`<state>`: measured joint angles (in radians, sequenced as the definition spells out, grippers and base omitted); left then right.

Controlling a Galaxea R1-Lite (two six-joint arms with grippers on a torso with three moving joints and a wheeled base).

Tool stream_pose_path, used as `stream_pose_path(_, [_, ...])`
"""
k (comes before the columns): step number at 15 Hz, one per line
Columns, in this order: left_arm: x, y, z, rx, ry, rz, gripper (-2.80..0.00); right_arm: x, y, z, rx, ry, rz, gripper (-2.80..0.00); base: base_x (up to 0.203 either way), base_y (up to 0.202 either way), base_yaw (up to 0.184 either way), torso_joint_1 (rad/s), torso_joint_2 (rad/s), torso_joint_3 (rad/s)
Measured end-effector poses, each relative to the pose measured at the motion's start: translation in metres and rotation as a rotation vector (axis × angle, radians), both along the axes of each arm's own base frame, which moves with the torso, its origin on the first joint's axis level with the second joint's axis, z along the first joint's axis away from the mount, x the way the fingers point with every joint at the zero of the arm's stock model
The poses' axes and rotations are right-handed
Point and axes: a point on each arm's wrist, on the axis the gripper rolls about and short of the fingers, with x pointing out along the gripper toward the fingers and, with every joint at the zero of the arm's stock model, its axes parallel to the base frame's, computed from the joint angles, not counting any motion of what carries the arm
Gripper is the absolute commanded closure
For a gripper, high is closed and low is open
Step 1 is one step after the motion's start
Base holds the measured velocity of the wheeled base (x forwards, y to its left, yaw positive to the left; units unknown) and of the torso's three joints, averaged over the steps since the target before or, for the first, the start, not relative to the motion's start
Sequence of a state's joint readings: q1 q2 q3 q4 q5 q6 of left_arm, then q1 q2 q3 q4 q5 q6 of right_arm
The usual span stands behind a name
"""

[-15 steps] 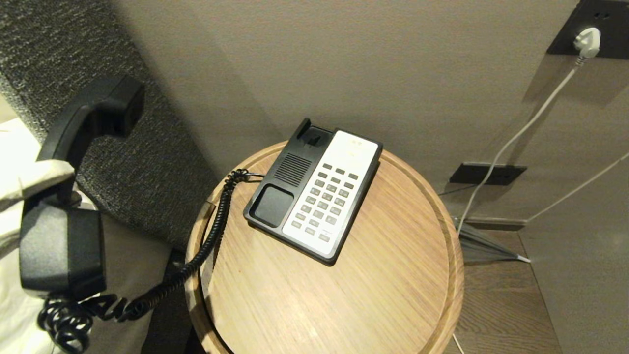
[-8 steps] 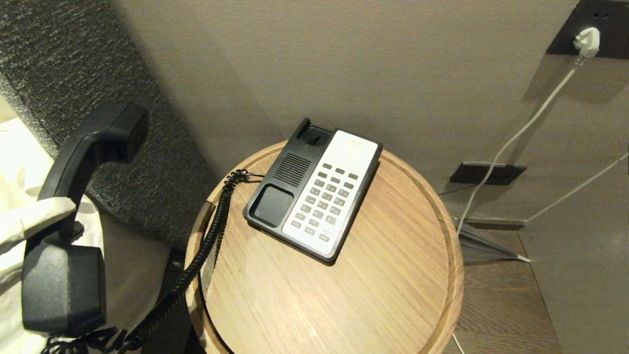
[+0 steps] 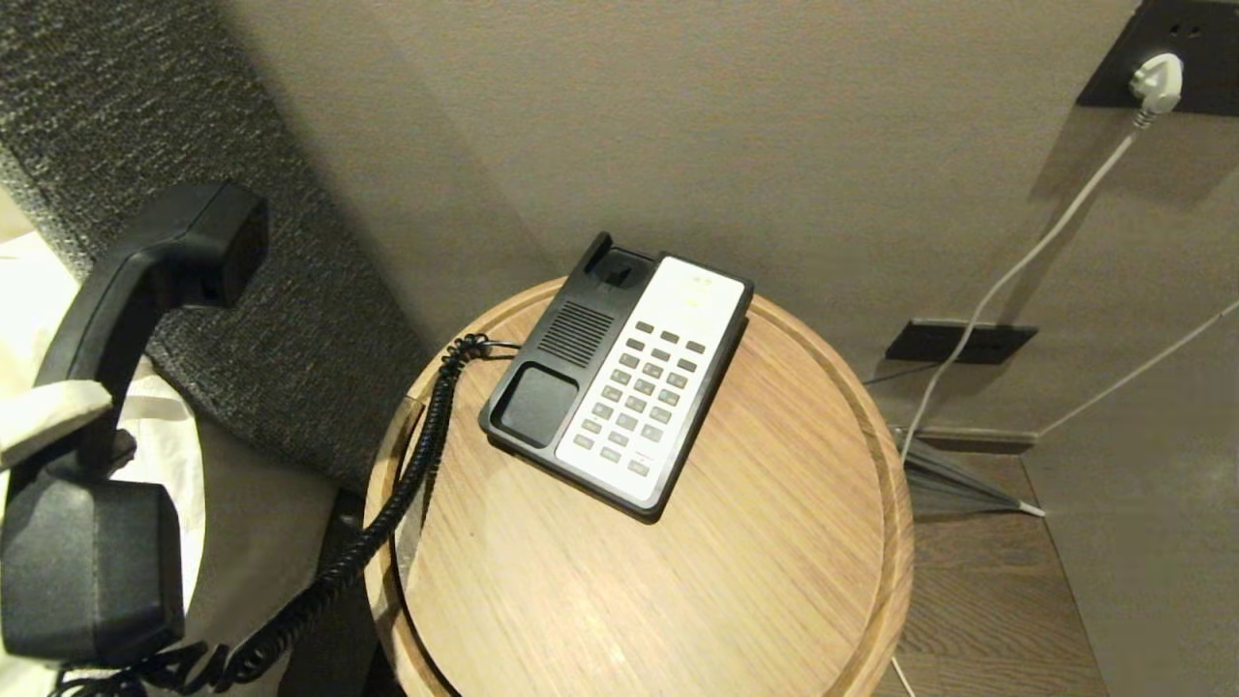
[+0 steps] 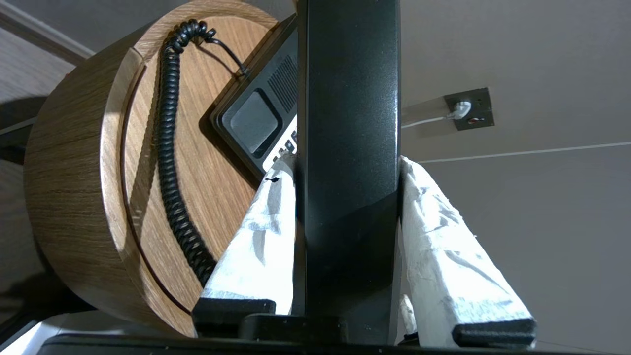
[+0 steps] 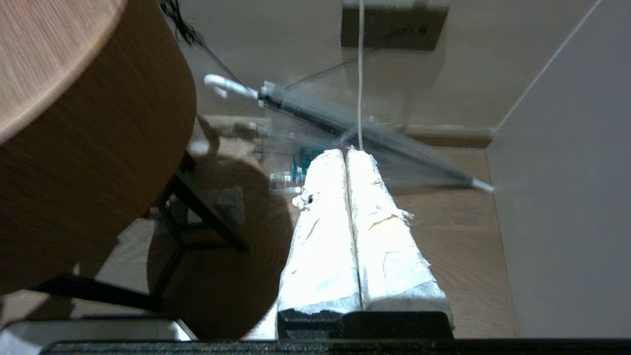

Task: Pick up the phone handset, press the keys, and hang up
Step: Dial the number

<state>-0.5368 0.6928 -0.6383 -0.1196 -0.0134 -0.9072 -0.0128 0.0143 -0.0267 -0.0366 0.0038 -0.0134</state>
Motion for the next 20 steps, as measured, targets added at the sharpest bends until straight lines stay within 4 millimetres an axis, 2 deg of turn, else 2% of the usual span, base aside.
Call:
stream_pose_path(2, [-0.001,0.001,-0.001,-0.001,-0.002,0.000,0.00,-0.011,0.000,0.024,0.009,-0.032,0.009,0.00,0.000,0.000,0.000,0.000,0.00,0.000])
stream_pose_path(4, [-0.001,0.001,0.002,-0.006,-0.009,-0.003,0.00,-0.040,0.001,0.067,0.018,-0.099,0.041,0.00,0.000,0.000,0.000,0.000,0.00,0.000])
stream_pose_path(5, [-0.001,0.001,0.002,-0.007,-0.010,-0.003,0.00,-0.055,0.002,0.082,0.023,-0.118,0.058,0.00,0.000,0.000,0.000,0.000,0.00,0.000])
stream_pose_path(7, [-0.001,0.001,0.002,-0.008,-0.011,-0.001,0.00,-0.082,0.004,0.100,0.038,-0.109,0.119,0.00,0.000,0.000,0.000,0.000,0.00,0.000])
stream_pose_path(8, [-0.001,0.001,0.001,-0.005,-0.007,-0.001,0.00,-0.086,0.004,0.105,0.046,-0.090,0.138,0.00,0.000,0.000,0.000,0.000,0.00,0.000])
stream_pose_path(10, [-0.001,0.001,0.001,-0.005,-0.007,-0.001,0.00,-0.083,0.005,0.130,0.077,-0.098,0.166,0.00,0.000,0.000,0.000,0.000,0.00,0.000])
stream_pose_path(12, [-0.001,0.001,0.001,-0.006,-0.008,-0.001,0.00,-0.054,0.005,0.163,0.110,-0.046,0.213,0.00,0.000,0.000,0.000,0.000,0.00,0.000])
stream_pose_path(15, [-0.001,0.001,0.001,-0.006,-0.008,-0.003,0.00,0.027,0.005,0.202,0.153,0.114,0.248,0.00,0.000,0.000,0.000,0.000,0.00,0.000])
stream_pose_path(18, [-0.001,0.000,0.000,-0.003,-0.003,-0.005,0.00,0.116,0.008,0.213,0.183,0.288,0.276,0.00,0.000,0.000,0.000,0.000,0.00,0.000])
stream_pose_path(20, [0.000,0.000,-0.001,-0.003,0.000,-0.011,0.00,0.160,0.027,0.212,0.181,0.370,0.336,0.00,0.000,0.000,0.000,0.000,0.00,0.000])
